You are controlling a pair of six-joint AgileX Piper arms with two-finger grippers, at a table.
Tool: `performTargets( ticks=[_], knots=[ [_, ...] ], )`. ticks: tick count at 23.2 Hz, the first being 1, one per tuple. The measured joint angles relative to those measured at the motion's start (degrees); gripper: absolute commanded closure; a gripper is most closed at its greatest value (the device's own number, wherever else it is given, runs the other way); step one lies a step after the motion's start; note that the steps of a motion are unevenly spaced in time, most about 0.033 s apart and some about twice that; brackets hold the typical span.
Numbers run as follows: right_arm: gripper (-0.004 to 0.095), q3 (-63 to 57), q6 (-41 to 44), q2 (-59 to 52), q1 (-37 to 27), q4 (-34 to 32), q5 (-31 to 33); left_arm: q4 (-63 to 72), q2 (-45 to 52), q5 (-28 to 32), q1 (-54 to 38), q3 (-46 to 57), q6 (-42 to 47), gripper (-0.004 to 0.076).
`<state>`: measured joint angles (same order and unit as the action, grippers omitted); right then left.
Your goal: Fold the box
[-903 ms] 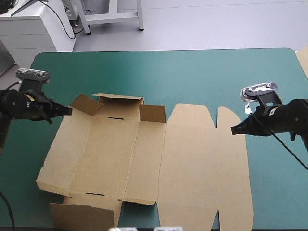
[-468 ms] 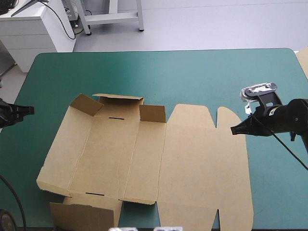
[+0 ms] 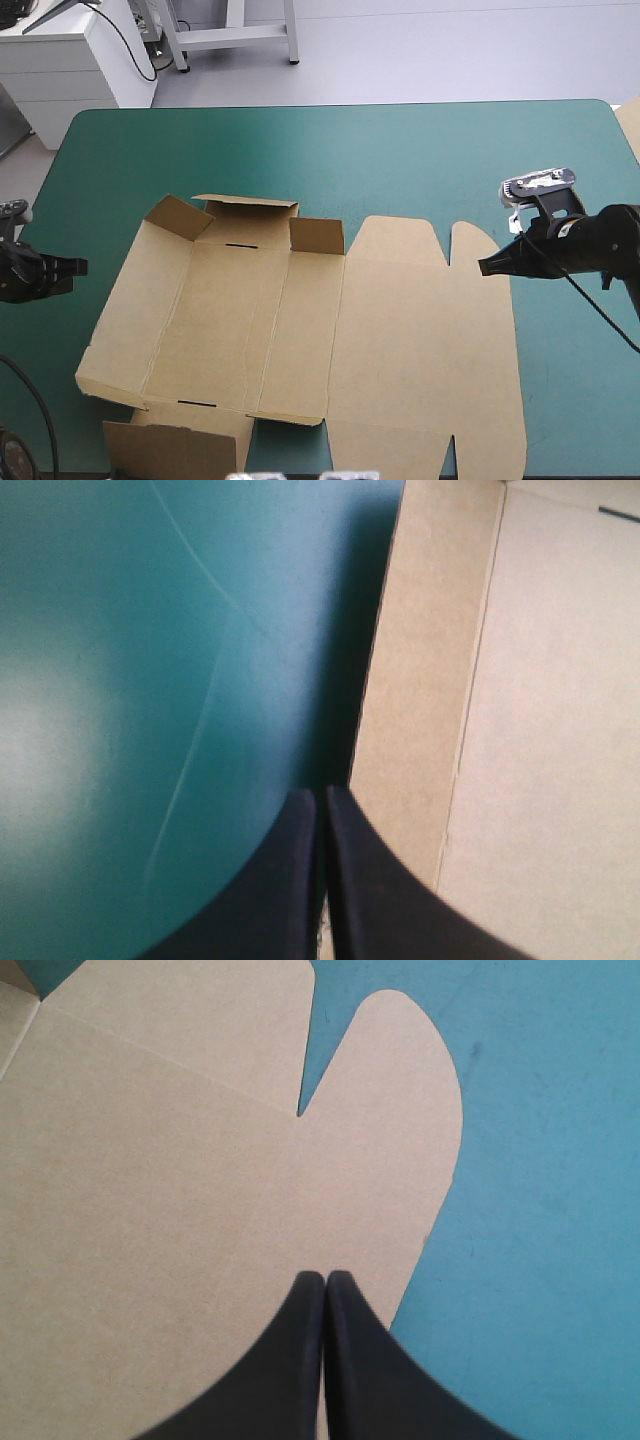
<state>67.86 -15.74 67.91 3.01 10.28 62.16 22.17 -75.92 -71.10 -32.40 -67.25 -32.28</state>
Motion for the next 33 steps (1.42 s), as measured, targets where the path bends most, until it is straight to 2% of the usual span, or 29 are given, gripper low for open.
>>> performTargets(
  ticks=[6,8,10,11,12,13,14,21,33],
  knots=[
    [0.0928,-0.05,0.00,0.00,0.00,0.00,-0.39,-1.06,-0.02,0.35,0.00,3.79,-0.52,0.0703],
    [0.0928,-0.05,0.00,0.00,0.00,0.00,-0.44,-1.73,-0.13,0.35,0.00,4.06,-0.78,0.0660],
    [0.0928,-0.05,0.00,0.00,0.00,0.00,-0.44,-2.00,-0.25,0.41,0.00,4.13,-0.84,0.0583],
    [0.0927,-0.05,0.00,0.00,0.00,0.00,-0.44,-2.06,-0.32,0.46,0.00,4.13,-0.90,0.0463],
    [0.0928,-0.05,0.00,0.00,0.00,0.00,-0.44,-2.18,-0.32,0.46,0.00,4.13,-0.90,0.0413],
    [0.0929,-0.05,0.00,0.00,0.00,0.00,-0.44,-2.17,-0.32,0.46,0.00,4.13,-0.90,0.0314],
    [0.0929,-0.05,0.00,0.00,0.00,0.00,-0.44,-2.17,-0.32,0.46,0.00,4.13,-0.83,0.0295],
    [0.0929,-0.05,0.00,0.00,0.00,0.00,-0.38,-2.06,-1.20,0.52,0.00,4.35,-0.38,0.0289],
    [0.0929,-0.05,0.00,0.00,0.00,0.00,-0.38,2.09,-3.14,1.12,0.00,14.03,-6.02,0.0289]
  ],
)
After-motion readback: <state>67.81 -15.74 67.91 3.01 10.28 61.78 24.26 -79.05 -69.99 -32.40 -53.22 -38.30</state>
